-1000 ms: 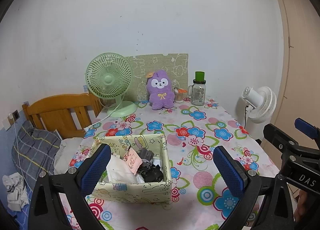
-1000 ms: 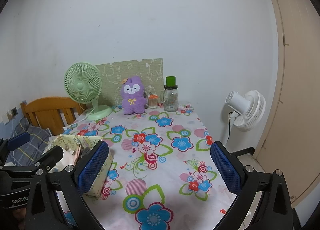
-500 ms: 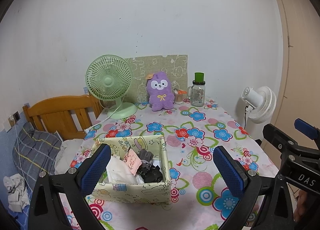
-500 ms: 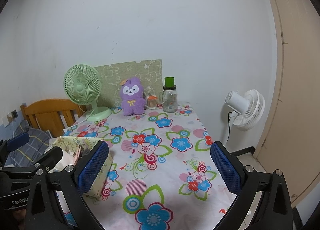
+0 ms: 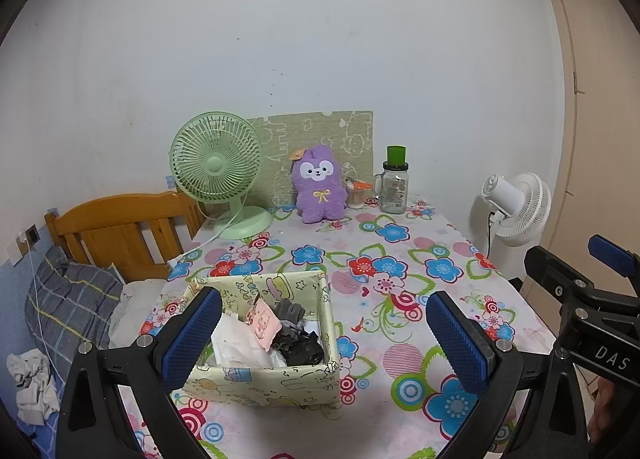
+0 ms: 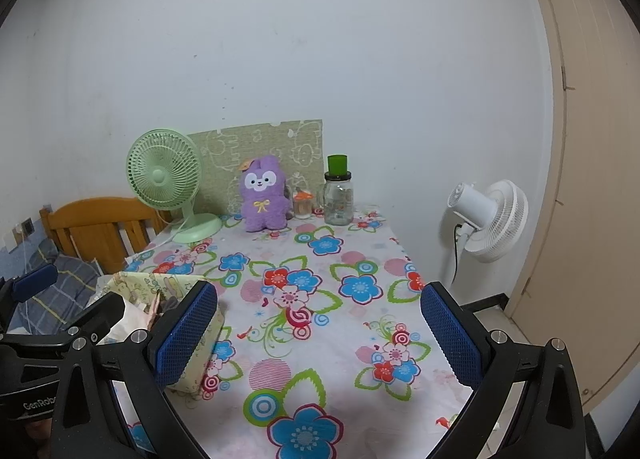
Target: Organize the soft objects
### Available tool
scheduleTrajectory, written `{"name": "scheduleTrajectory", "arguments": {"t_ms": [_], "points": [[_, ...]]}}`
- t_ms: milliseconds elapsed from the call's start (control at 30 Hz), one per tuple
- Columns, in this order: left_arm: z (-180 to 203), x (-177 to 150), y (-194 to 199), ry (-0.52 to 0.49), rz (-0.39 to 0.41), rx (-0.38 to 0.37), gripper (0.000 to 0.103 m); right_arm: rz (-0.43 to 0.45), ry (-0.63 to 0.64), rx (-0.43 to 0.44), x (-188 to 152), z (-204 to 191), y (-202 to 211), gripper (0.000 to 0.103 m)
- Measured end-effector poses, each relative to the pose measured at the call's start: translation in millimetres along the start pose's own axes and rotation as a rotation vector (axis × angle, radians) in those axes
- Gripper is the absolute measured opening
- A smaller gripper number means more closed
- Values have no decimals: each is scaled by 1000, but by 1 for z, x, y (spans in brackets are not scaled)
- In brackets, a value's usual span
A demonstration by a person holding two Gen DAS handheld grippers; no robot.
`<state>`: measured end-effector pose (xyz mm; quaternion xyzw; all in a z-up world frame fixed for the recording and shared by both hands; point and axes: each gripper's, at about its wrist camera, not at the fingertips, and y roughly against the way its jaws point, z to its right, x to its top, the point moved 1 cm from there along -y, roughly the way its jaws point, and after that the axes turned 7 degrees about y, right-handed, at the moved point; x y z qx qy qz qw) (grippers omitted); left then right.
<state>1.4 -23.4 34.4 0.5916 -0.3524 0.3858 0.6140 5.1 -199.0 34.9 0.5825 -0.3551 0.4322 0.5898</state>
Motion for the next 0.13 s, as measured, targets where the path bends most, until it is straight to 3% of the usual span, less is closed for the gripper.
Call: {"name": "scheduleTrajectory", "arguments": {"t_ms": [133], "points": [[2,0,1,-5,4,4,103,-3,-8,7,-1,2,-1,103]]}}
